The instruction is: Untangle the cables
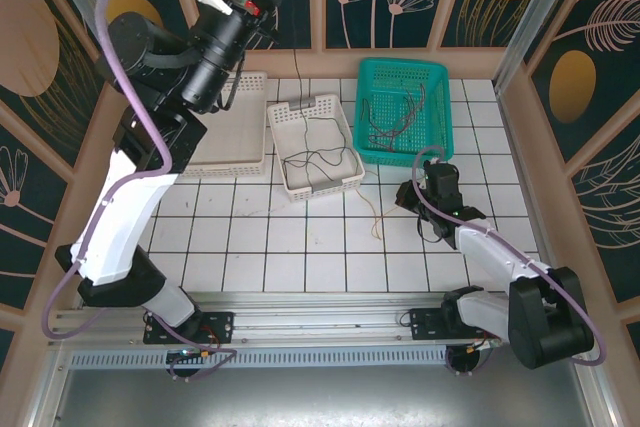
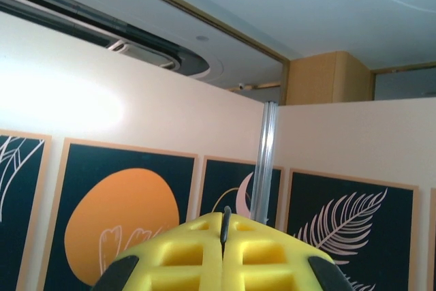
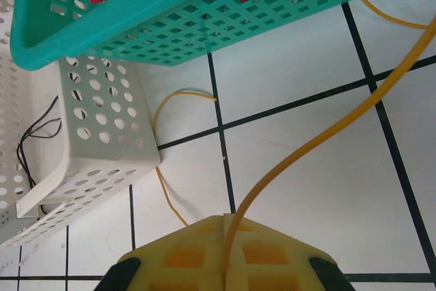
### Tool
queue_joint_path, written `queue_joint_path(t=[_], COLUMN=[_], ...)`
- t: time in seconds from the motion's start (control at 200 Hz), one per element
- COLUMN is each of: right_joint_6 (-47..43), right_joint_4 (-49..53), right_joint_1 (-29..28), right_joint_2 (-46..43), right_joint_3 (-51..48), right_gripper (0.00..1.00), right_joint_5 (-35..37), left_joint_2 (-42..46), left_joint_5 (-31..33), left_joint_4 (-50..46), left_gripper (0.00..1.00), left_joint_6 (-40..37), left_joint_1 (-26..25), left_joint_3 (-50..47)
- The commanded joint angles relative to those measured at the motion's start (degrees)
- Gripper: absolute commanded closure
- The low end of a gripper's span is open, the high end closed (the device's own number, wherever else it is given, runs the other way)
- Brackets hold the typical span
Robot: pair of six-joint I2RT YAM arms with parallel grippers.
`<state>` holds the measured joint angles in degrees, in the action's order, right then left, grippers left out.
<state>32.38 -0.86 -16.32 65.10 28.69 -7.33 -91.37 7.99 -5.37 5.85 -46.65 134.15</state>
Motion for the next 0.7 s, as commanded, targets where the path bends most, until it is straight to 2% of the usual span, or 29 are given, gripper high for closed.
queue_joint_path(t=[0.0,0.1,0.265,0.39,0.545,0.696], right_joint_6=[-0.43,-0.23,0.15,0.14,0.66,0.75], right_joint_4=[-1.67,-1.82,-1.84,-1.41,-0.91,-0.11], right_joint_1=[-0.61,-0.71,-0.82,-0.86,-1.25,-1.44], right_joint_2=[0.18,-0.06,-0.86,-1.61,-2.94,-4.23], right_joint_3=[1.37,0.95,0.32,0.27,0.05,-0.10], right_gripper=[1.00,1.00,1.00,1.00,1.00,1.00], right_joint_5=[0.92,0.74,0.57,0.82,0.91,1.26], left_joint_2=[-0.40,-0.58,5.16,6.77,7.17,6.55], left_joint_5=[0.98,0.41,-0.58,-2.44,-4.74,-6.70], left_joint_4=[1.64,-1.24,2.83,2.75,2.10,-0.54], left_gripper=[1.00,1.00,1.00,1.00,1.00,1.00], left_joint_6=[-1.70,-0.52,3.77,7.29,10.81,12.25], left_joint_1=[-0.17,-0.15,-0.15,-0.11,-0.15,-0.17], left_joint_3=[2.09,3.33,-12.00,-16.60,-18.49,-14.98])
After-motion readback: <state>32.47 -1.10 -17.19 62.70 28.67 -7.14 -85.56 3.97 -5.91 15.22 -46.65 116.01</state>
